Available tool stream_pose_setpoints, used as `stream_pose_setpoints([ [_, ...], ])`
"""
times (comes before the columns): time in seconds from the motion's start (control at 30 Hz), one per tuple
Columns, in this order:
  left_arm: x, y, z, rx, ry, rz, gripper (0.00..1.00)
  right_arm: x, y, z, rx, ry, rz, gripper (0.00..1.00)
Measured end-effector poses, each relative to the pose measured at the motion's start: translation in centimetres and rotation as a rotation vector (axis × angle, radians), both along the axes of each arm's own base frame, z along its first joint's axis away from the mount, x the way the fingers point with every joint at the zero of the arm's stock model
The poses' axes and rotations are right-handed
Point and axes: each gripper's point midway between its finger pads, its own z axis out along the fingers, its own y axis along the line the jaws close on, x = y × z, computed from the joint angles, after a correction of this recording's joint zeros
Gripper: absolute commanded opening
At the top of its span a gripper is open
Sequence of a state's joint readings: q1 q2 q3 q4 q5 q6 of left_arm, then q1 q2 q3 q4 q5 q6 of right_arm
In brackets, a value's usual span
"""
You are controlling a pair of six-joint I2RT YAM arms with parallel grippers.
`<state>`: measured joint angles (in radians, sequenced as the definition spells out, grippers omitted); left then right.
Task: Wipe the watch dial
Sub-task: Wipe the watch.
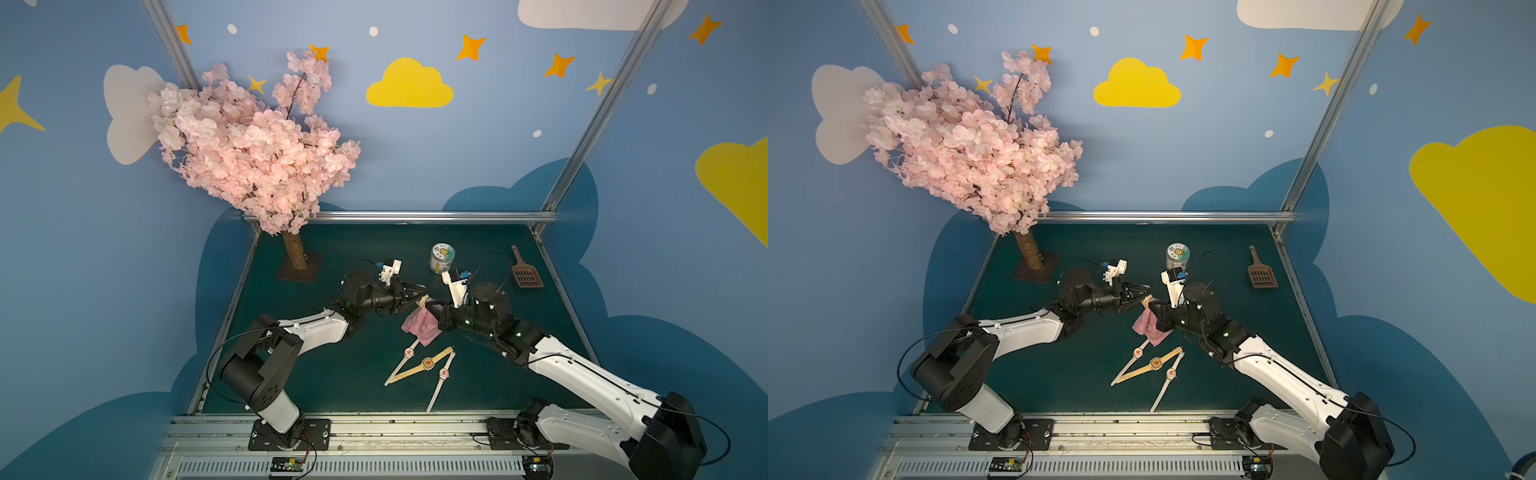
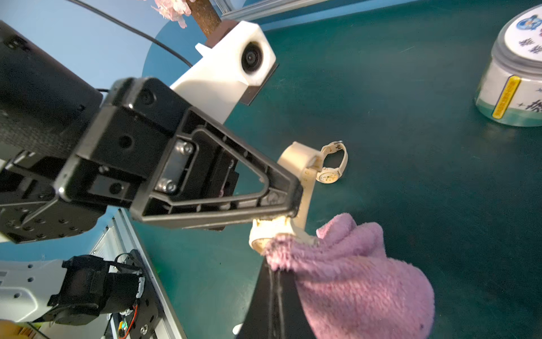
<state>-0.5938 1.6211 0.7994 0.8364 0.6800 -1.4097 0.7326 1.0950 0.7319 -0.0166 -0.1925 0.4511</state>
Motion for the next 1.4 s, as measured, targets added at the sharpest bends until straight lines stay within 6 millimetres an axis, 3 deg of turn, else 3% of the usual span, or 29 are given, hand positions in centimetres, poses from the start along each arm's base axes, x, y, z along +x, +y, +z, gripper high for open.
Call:
stream_pose_setpoints([
  [0.4, 0.0, 0.0, 0.3, -0.008, -0.011, 0.000, 0.03, -0.5, 0.6, 0.5, 0.043, -0.029, 0.038, 0.00],
  [0.77, -0.2, 0.0, 1.0, -0.027, -0.028, -0.007, 0.03, 1.1, -2.2, 1.6, 0.042, -0.061, -0.154, 0.00],
  [1.17, -0.3, 0.0, 0.8, -0.026, -0.023, -0.011, 0.03, -0.6, 0.6, 1.9, 0.108, -0.041, 0.034, 0.00],
  [1.4, 0.2, 0.4, 0.5, -0.018, -0.017, 0.018, 0.03, 1.0, -0.4, 0.8, 0.016, 0.000, -0.065, 0.00],
])
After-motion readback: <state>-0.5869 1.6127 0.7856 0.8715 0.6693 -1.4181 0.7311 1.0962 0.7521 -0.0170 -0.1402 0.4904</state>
